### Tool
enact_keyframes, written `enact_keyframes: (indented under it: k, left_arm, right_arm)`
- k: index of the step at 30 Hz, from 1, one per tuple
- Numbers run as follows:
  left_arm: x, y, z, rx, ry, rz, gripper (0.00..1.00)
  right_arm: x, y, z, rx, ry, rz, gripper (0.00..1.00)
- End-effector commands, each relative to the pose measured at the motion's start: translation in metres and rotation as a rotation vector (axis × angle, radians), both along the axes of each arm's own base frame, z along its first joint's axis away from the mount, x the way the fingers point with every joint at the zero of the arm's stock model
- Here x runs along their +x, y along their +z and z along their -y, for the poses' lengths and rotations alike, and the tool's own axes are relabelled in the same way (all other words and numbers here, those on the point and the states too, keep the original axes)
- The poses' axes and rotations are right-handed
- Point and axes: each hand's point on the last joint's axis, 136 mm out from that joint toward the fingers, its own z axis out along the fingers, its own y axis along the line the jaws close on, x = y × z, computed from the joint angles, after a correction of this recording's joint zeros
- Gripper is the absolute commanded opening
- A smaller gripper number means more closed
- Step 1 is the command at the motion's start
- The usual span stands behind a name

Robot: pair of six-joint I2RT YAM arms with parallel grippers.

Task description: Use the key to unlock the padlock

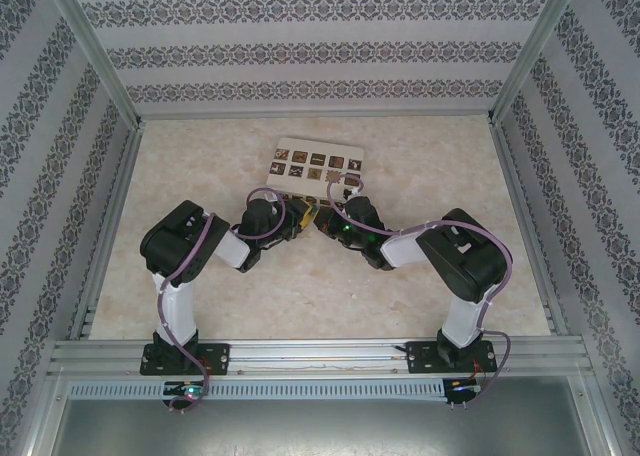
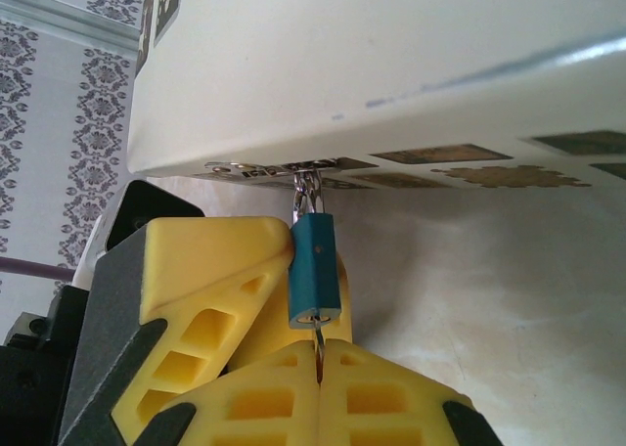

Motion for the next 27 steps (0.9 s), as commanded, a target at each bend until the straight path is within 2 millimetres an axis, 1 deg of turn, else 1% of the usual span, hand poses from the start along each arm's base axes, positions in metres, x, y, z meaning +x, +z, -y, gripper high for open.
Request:
enact_keyframes:
  k: [1,3,6,11,16,20,21,23,27]
  left_arm:
    - [0.001,0.001,0.010,-0.012,-0.016,0.012,0.21]
    - [0.002,0.004,0.010,-0.006,-0.021,0.025,0.19]
    - [0.001,0.009,0.009,0.035,-0.030,0.041,0.16]
    - [0.003,0.025,0.008,0.085,-0.048,0.075,0.15]
    - [0.001,0.030,0.009,0.098,-0.062,0.084,0.14]
    - [-0.002,0.034,0.009,0.100,-0.071,0.085,0.14]
    - [-0.002,0.035,0.009,0.098,-0.075,0.086,0.14]
    - [-0.003,0.036,0.011,0.095,-0.086,0.084,0.14]
    - [-0.004,0.038,0.014,0.093,-0.100,0.081,0.14]
  right_arm:
    - [0.006,0.019,-0.012,0.065,0.009,0.046,0.00]
    - [0.006,0.020,-0.010,0.064,0.004,0.049,0.02]
    - [0.005,0.021,-0.006,0.057,-0.006,0.056,0.09]
    - [0.001,0.018,0.006,0.034,-0.026,0.062,0.20]
    - [-0.006,0.017,0.024,-0.012,-0.049,0.077,0.33]
    - [-0.011,0.021,0.039,-0.073,-0.046,0.119,0.40]
    - [-0.011,0.028,0.042,-0.086,-0.041,0.148,0.42]
    - [-0.015,0.034,0.046,-0.140,-0.016,0.191,0.44]
    - [-0.023,0.061,0.048,-0.285,0.069,0.337,0.51]
